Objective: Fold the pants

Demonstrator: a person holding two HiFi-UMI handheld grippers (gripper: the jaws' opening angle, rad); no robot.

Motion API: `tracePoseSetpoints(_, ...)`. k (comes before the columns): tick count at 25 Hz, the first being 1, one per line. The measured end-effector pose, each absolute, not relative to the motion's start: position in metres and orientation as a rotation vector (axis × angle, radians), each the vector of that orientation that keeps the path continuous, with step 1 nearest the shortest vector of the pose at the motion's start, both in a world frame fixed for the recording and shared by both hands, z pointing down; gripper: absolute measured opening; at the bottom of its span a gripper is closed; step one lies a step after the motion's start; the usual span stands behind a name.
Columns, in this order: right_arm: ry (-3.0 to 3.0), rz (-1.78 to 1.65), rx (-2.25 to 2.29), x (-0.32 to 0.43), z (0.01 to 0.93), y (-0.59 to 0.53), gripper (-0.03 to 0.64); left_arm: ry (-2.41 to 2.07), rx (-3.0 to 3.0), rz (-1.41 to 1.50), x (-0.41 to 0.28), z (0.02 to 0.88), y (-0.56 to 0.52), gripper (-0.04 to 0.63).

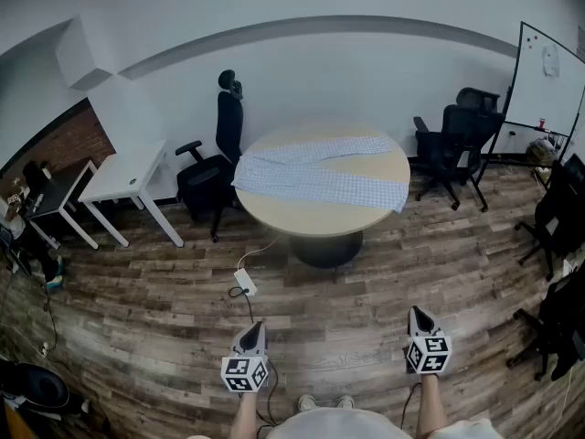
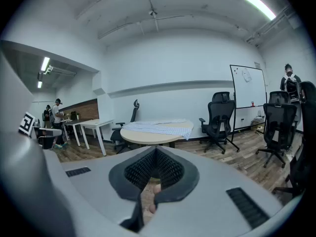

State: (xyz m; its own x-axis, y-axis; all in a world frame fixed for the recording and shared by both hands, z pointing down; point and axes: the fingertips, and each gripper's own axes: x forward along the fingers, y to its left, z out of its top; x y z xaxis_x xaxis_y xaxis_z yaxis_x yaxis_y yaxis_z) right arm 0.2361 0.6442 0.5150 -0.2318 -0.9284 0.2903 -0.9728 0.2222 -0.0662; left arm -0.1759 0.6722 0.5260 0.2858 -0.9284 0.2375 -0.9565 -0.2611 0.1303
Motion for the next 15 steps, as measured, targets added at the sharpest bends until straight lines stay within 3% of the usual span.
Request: tracePoseSetpoints(15,-2.372,0.372,1.747,0.256,0.526,0.621,0.028,-1.739,2.318,0.159,-0.125,0.526,0.654,0.032)
